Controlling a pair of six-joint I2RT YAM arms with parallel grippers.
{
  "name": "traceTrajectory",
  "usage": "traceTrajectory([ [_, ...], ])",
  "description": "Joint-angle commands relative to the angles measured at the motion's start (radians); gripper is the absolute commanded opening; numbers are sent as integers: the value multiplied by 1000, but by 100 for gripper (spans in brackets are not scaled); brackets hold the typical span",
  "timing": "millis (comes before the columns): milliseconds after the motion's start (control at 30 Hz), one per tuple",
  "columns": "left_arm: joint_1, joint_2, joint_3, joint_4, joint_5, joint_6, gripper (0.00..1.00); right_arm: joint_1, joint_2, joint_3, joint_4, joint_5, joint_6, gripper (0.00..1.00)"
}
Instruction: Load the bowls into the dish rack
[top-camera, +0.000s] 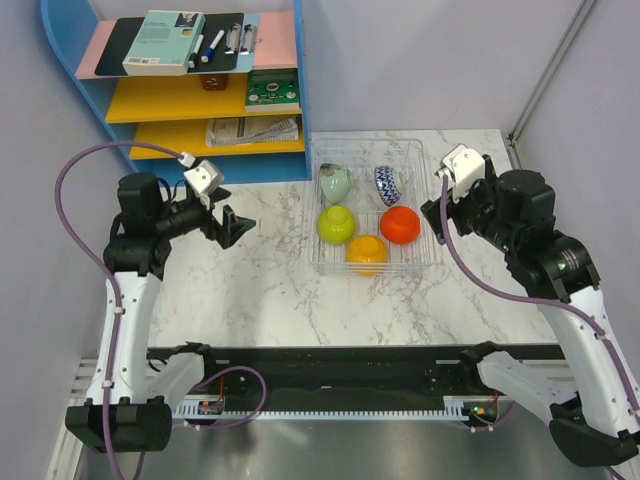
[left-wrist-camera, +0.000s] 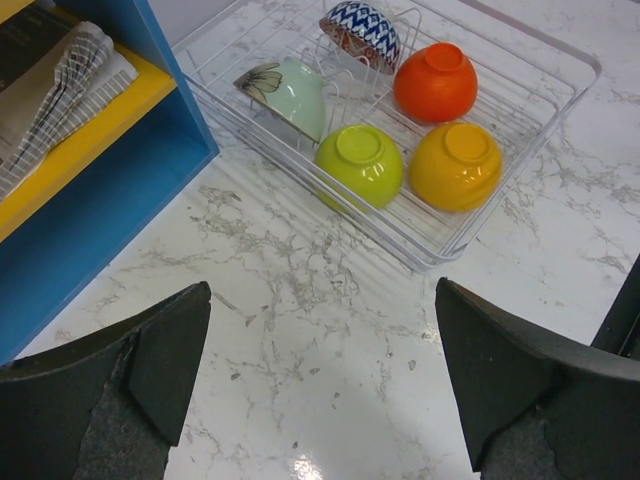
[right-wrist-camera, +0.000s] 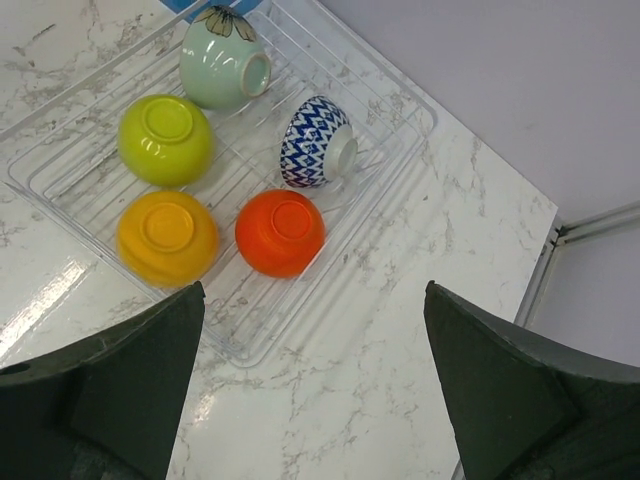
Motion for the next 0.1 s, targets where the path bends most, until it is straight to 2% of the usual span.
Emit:
traceTrajectory([
  [0, 5, -13, 18, -16, 34, 14, 100, -2, -30, 4, 21, 8, 14, 97],
  [67, 4, -10, 18, -14, 36, 13, 100, -2, -33, 4, 24, 16, 12, 97],
])
